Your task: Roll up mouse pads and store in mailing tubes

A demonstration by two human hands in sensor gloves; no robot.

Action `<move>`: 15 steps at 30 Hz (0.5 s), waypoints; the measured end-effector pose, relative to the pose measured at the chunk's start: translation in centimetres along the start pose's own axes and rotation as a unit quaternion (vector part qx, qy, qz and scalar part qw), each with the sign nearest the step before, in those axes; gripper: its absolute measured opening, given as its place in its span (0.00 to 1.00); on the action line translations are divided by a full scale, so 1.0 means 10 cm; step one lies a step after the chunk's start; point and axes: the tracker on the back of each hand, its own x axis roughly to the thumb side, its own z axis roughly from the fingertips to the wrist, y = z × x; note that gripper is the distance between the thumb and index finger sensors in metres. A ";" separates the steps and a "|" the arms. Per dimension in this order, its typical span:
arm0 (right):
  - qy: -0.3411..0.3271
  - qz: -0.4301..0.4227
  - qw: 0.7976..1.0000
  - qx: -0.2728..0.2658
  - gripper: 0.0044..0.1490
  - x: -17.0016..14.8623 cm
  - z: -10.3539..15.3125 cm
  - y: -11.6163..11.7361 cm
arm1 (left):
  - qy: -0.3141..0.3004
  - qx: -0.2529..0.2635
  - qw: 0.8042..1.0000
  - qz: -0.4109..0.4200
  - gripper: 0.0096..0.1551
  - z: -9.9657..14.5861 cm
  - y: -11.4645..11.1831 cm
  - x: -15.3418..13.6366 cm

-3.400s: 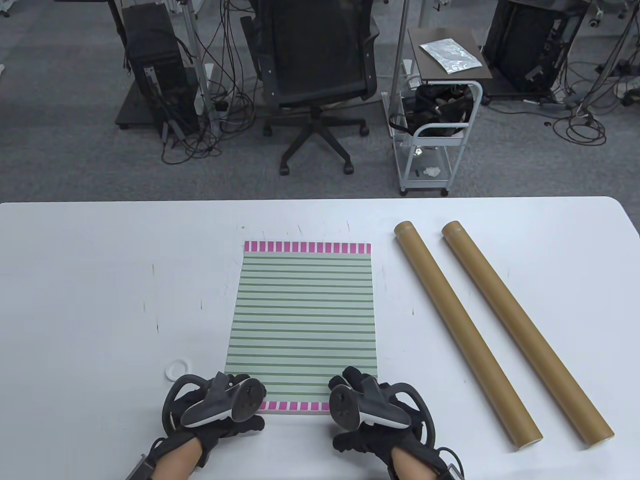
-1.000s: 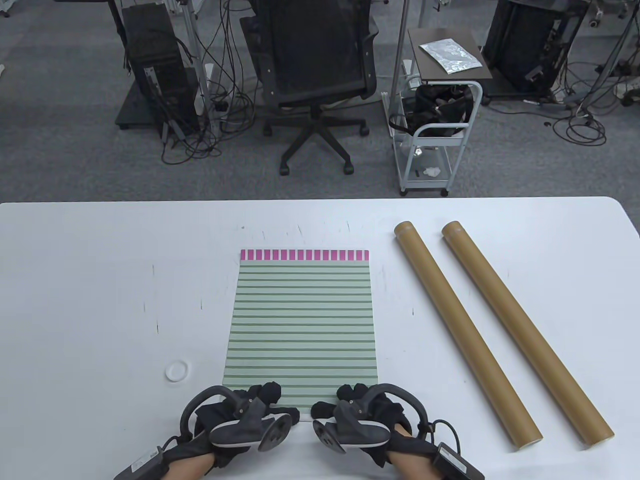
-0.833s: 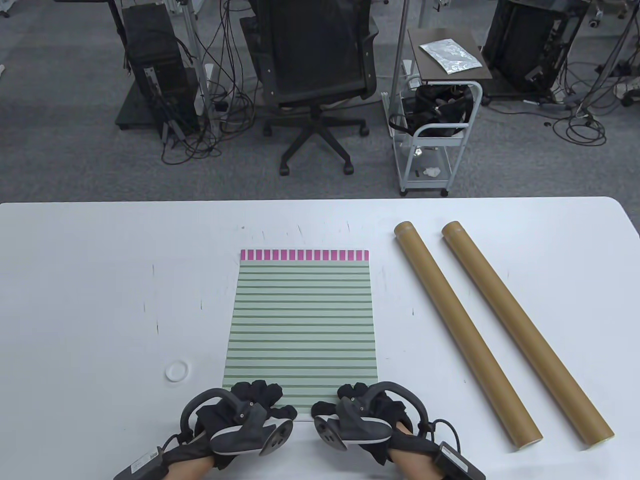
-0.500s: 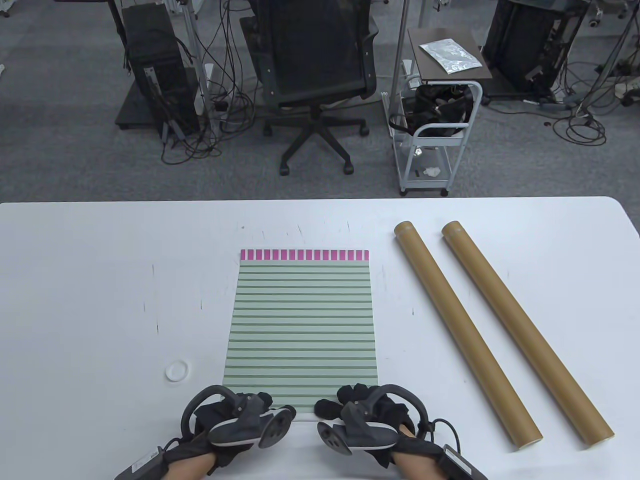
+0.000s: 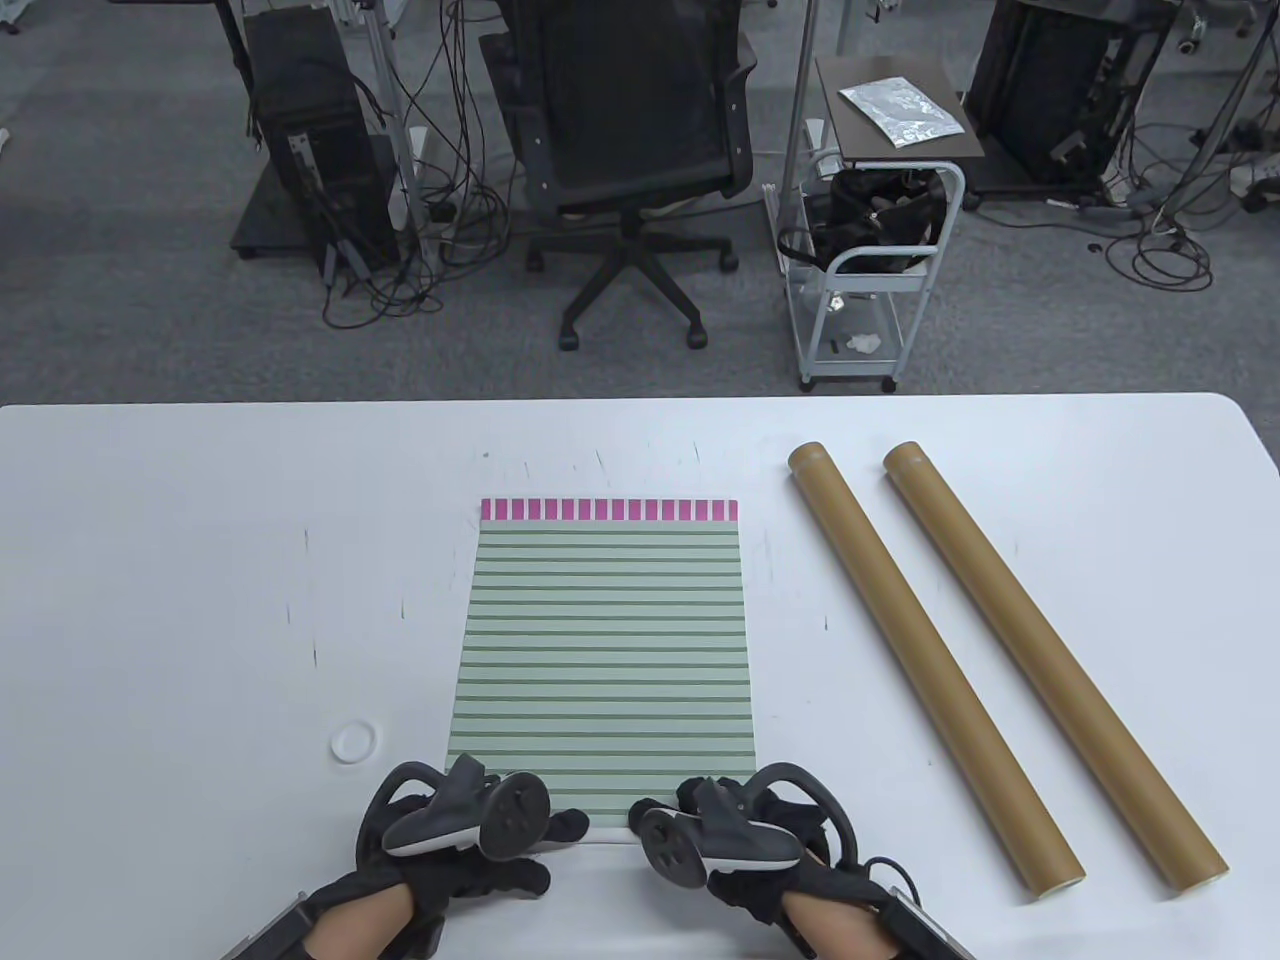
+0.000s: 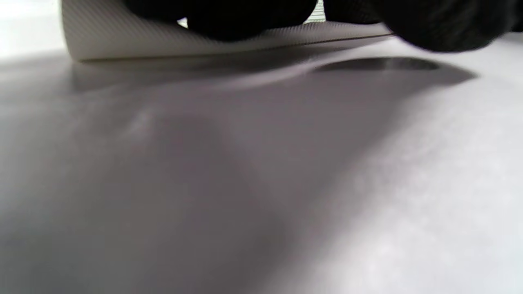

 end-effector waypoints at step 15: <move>0.027 -0.014 0.999 -0.008 0.35 -0.04 -0.07 -0.01 | 0.019 0.060 0.991 -0.116 0.22 -0.01 0.08 0.17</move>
